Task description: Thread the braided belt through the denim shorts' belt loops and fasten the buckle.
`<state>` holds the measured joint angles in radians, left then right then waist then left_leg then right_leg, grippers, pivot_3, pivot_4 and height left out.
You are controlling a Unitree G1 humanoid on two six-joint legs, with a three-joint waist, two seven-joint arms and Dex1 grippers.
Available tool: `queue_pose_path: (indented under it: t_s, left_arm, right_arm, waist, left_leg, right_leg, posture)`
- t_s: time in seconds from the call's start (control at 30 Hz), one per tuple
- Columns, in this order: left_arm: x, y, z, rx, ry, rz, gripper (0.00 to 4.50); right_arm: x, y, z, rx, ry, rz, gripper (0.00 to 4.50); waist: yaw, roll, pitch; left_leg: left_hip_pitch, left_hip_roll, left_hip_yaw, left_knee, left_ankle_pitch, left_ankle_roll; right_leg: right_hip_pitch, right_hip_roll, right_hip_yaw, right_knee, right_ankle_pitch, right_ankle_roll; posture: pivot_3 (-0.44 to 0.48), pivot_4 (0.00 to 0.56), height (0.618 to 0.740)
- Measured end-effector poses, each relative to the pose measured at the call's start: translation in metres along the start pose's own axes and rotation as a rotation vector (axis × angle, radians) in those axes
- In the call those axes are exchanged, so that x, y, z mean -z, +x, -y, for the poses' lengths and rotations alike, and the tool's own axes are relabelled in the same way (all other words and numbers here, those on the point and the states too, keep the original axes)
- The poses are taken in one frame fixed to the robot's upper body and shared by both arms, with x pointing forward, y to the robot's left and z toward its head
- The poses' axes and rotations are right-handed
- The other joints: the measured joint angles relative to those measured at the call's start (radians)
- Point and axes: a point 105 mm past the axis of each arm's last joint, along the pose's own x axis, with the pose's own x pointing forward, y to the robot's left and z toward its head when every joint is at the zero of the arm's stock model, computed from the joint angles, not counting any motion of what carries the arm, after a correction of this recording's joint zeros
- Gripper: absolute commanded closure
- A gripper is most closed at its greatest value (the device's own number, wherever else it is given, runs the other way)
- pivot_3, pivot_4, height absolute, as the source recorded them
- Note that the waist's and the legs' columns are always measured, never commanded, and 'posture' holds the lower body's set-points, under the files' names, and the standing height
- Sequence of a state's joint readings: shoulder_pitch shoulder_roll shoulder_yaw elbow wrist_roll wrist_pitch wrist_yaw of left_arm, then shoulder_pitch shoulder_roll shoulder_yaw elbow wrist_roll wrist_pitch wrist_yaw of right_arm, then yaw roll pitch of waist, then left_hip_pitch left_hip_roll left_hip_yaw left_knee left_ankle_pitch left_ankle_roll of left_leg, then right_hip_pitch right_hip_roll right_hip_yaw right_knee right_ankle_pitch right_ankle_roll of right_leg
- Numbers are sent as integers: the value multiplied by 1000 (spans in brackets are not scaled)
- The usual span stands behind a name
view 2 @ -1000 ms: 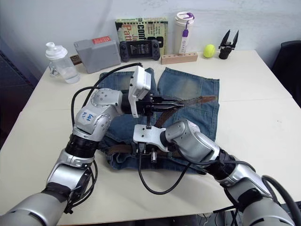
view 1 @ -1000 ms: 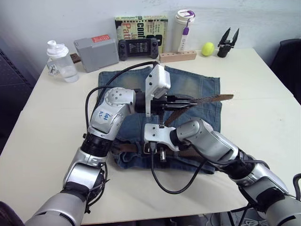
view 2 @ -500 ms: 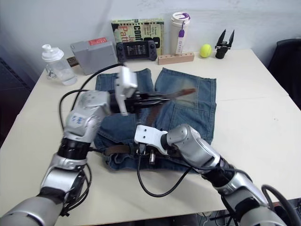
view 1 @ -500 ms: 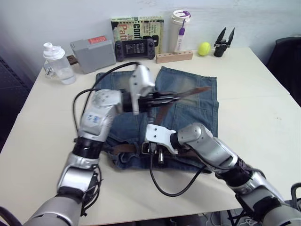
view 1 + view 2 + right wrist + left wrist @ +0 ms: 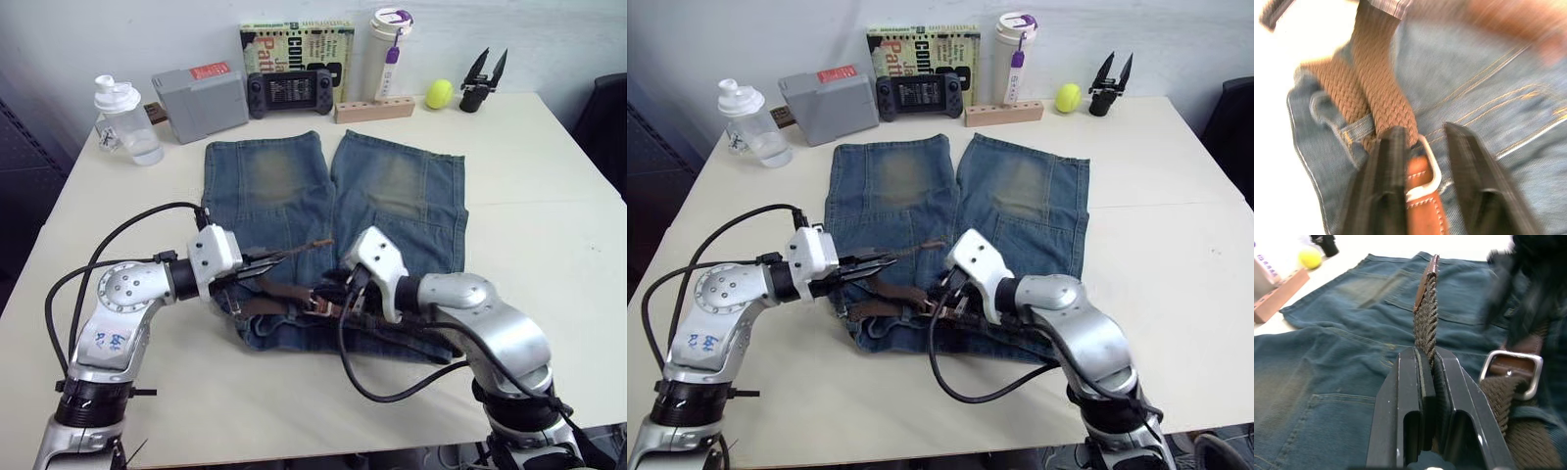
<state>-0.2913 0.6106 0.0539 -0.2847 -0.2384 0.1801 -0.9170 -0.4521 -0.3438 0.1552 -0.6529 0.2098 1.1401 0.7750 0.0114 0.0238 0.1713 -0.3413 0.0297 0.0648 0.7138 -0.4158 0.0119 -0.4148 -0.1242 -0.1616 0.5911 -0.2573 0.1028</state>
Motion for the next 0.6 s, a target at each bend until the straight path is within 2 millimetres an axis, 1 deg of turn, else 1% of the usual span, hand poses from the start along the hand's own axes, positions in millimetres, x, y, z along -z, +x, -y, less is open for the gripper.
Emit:
queue_pose_path:
  t_s: [0.03,0.07,0.1,0.13,0.17,0.27,0.33,0.4,0.47,0.53,0.6]
  left_arm:
    - [-2,-1,2,5,20,-3,4500]
    - [-3,-1,3,9,27,-3,4500]
    - [-2,-1,4,11,25,-6,4500]
    - [-1,-2,4,12,24,-8,4500]
    - [-1,-2,4,12,22,-12,4500]
    - [-1,-2,4,11,19,-9,4500]
    - [-3,-1,3,9,17,0,4500]
    - [-7,0,0,6,29,11,4500]
    - [-9,0,-1,5,30,21,4500]
    - [-9,0,-2,5,23,22,4500]
    - [-8,0,-2,6,18,22,4500]
  right_arm:
    - [-9,-8,-3,-8,2,49,1604]
    - [-14,-15,-8,-22,-12,76,1106]
    - [-11,-22,-14,-42,-32,66,725]
    - [-2,-28,-19,-57,-47,26,258]
    - [4,-31,-20,-61,-50,-4,61]
    - [27,-38,-22,-61,-116,-121,61]
    - [40,-35,-23,-37,-182,-168,61]
    - [51,-30,-19,5,-216,-193,61]
    - [56,-26,-14,49,-238,-201,61]
    - [55,-23,-8,101,-257,-184,61]
    - [55,-21,-7,125,-278,-179,61]
  waist:
    - [1,1,1]
    - [2,1,1]
    - [5,1,1]
    - [6,1,1]
    - [6,1,2]
    - [4,0,4]
    - [0,0,4]
    - [-1,-1,4]
    - [-3,-1,5]
    - [-6,-2,5]
    - [-7,-2,5]
  left_leg:
    - [0,0,0,0,0,0]
    - [0,0,0,0,0,0]
    - [0,0,0,0,0,0]
    - [0,-1,0,0,0,1]
    - [0,-1,0,0,-1,1]
    - [1,-1,1,0,-1,1]
    - [1,0,1,0,-1,1]
    - [1,0,2,-1,-1,1]
    - [1,-1,2,0,-1,1]
    - [1,0,2,0,-1,1]
    - [1,0,2,0,-1,1]
  right_leg:
    - [0,0,0,0,0,0]
    - [0,0,0,0,0,0]
    - [0,0,0,0,0,0]
    - [0,0,0,-1,0,0]
    - [0,0,1,-1,0,0]
    - [0,-1,1,0,0,0]
    - [0,0,1,0,0,0]
    - [0,0,1,0,0,0]
    - [0,-1,1,0,0,0]
    - [0,0,1,0,0,0]
    - [0,0,1,0,0,0]
  posture:
    - [0,150,726]
    - [0,150,726]
    - [0,150,726]
    - [0,150,726]
    - [0,150,726]
    - [0,150,726]
    - [0,150,726]
    - [0,150,726]
    - [0,150,726]
    - [0,150,726]
    - [0,150,726]
